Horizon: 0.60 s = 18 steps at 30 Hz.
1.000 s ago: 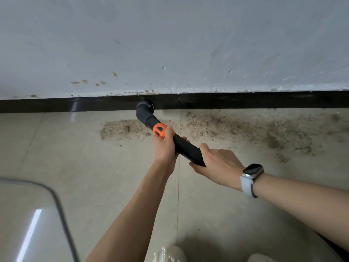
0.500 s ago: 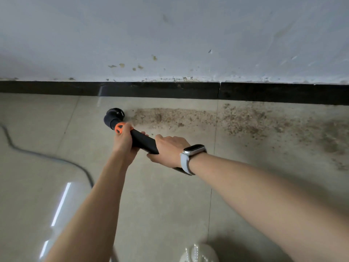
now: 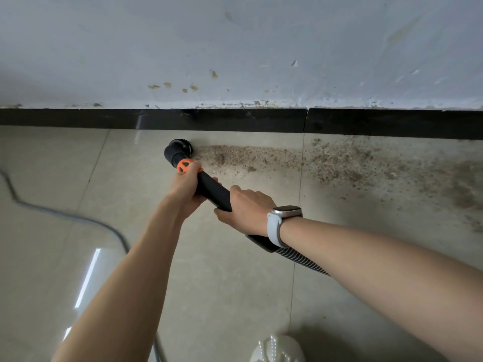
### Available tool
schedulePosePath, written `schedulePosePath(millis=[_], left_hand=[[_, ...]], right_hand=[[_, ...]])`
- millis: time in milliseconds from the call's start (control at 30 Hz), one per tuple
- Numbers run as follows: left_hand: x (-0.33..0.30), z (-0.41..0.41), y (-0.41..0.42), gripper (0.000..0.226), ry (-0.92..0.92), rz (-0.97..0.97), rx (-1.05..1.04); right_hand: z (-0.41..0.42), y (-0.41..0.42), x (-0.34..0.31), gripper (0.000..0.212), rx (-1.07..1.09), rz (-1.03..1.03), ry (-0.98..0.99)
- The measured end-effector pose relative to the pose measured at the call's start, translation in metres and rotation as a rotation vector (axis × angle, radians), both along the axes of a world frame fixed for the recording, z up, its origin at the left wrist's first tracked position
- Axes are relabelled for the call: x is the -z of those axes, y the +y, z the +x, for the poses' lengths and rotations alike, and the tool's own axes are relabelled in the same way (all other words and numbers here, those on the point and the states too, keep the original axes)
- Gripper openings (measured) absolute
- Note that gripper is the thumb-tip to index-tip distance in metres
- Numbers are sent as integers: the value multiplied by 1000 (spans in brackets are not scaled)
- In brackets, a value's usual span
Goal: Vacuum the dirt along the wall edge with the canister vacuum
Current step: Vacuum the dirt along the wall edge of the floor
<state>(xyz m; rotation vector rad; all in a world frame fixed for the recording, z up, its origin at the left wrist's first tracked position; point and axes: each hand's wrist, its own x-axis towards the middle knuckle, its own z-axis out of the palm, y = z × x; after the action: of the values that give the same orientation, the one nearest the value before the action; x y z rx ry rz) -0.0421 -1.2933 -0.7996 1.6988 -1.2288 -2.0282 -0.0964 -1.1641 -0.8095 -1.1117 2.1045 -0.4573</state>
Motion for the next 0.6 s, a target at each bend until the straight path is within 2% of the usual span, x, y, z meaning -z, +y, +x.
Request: schedulePosePath(millis=[500, 600], left_hand=[[1, -23, 55, 6, 47, 33, 77], [0, -27, 68, 14, 46, 44, 90]], right_hand=[[-17, 59, -4, 36, 49, 38, 50], [-19, 73, -4, 36, 53, 49, 52]])
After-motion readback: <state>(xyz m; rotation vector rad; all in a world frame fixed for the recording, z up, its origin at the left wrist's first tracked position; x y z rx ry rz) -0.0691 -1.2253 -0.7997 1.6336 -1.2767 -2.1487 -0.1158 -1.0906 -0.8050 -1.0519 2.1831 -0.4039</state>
